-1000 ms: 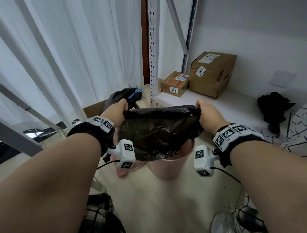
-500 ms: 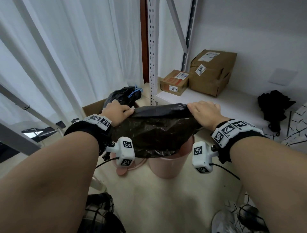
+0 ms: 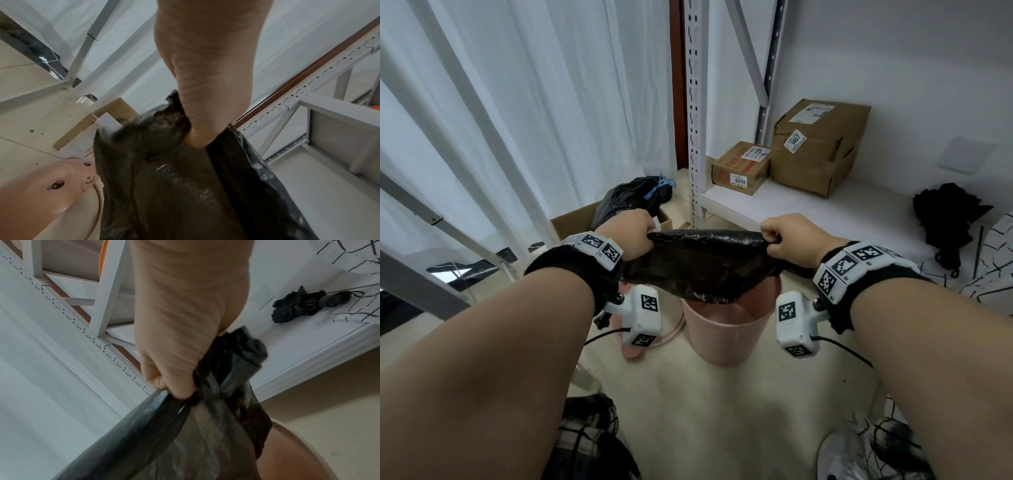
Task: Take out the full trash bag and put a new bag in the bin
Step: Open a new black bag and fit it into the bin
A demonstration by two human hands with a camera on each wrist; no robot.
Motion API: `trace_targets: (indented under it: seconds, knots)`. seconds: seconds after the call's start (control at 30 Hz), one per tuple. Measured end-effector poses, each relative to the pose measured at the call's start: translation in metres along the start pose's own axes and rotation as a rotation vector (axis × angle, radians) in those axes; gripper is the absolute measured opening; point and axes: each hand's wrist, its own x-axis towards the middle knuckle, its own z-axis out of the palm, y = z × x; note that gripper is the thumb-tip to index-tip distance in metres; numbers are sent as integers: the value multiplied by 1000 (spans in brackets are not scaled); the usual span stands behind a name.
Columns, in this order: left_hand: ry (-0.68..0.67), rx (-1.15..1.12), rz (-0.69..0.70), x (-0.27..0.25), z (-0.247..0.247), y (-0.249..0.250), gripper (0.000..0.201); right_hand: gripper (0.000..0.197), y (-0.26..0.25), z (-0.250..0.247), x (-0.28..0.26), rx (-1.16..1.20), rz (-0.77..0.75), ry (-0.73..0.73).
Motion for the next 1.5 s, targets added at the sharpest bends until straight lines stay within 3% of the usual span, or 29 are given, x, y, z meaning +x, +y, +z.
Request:
trace_targets:
  seconds: [0.07,0.17,0.23,0.33,0.37,0.47,0.6,0.77,0.83,0.9,1.0,1.07,1.1,1.23,1.33,1.4,1.5]
  knots:
    - [-43,17,15,-1,3,5,11,30,0,1,3,58,57,13]
    - [12,-84,40,1,4,6,19,56,-1,2,2,133,120,29]
    - [12,-168,67,0,3,3,16,57,0,0,2,54,124,80]
    - [-5,-150,79,-1,4,-2,62,46,7,-2,1,-106,124,178]
    - [11,-108,65,-1,7,-2,69,46,8,-1,0,-112,131,185]
    - [57,-51,-24,0,12,-3,52,52,6,-2,-1,-96,133,177]
    - [116,104,-25,0,4,2,44,27,3,-6,5,-216,91,110]
    - [143,76,23,-4,-4,-2,27,9,-5,-18,11,300,-3,203]
    - [177,18,62,-7,-6,-1,19,5,-11,-25,14,402,-21,231]
    - [213,-57,70,-9,-8,0,15,13,-14,-25,15,368,-35,192]
    - [273,-172,30,-8,-7,-4,13,42,-14,-21,11,367,-26,-26]
    - [291,-190,17,-9,-5,-6,11,51,-13,-17,8,247,3,-94]
    - [300,-193,23,-9,-4,-7,10,51,-12,-15,8,169,35,-82]
    - [327,-220,44,-6,-6,-8,38,42,-1,-9,14,-91,110,-46]
    - [240,46,16,-4,-2,-8,55,23,6,-9,11,-145,99,-55]
    - [121,190,-13,-6,0,-5,53,19,5,-11,7,-150,68,-46]
    - [61,164,-35,-7,-1,-2,47,14,2,-13,7,-214,20,16]
